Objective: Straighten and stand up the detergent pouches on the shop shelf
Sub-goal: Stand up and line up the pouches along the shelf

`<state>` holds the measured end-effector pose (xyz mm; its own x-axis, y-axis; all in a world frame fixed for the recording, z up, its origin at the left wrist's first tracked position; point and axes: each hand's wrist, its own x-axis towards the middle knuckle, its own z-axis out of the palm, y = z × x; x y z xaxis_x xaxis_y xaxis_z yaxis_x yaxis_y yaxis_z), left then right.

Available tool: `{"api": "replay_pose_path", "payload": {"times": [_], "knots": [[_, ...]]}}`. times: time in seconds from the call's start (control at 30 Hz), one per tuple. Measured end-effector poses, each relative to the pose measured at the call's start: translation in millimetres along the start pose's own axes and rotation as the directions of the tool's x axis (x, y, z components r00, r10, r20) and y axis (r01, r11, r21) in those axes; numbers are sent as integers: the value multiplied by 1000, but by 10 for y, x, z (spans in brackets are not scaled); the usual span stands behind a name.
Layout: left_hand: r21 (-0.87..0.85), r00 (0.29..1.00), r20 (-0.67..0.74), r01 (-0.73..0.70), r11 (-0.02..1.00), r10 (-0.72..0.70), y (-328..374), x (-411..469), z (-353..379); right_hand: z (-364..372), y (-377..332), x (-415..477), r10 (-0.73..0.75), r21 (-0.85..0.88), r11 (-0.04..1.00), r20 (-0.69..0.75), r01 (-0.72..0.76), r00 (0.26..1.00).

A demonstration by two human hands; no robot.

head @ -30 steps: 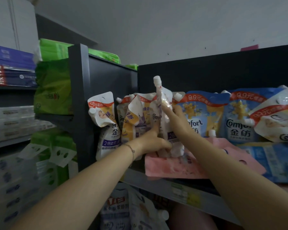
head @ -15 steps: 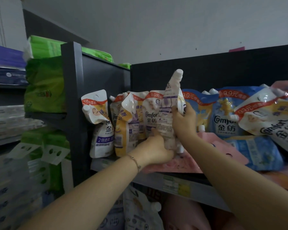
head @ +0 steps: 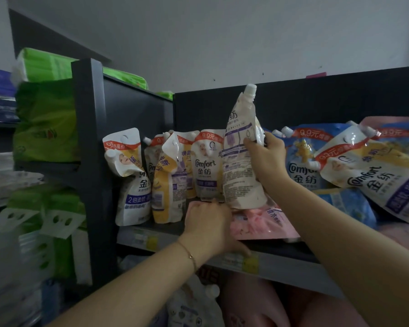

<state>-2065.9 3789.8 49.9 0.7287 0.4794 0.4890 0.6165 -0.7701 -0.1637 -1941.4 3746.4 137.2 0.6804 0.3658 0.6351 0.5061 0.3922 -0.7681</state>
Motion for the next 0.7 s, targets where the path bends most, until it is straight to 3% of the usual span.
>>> {"api": "replay_pose_path", "payload": {"times": [0.07,0.23,0.4,0.5,0.57,0.7], "knots": [[-40,999,-47,-15,999,13,-48,20,31,2,-25,-12,-1,-13,1000,-11,1,1000],[-222,997,62,49,974,-36,-293,199,41,15,-71,-34,3,-26,1000,-54,-5,999],[-373,999,-42,10,928,-28,-640,259,137,25,-153,9,78,60,995,-74,-74,994],[-559,988,-98,44,828,-119,-733,264,196,17,-236,67,115,115,988,-95,-104,989],[-701,974,-111,63,711,-196,-798,299,263,-2,-311,100,152,159,978,-104,-134,983],[-819,949,-110,83,567,-297,-861,322,307,-52,-444,138,236,261,943,-82,-208,968]]}}
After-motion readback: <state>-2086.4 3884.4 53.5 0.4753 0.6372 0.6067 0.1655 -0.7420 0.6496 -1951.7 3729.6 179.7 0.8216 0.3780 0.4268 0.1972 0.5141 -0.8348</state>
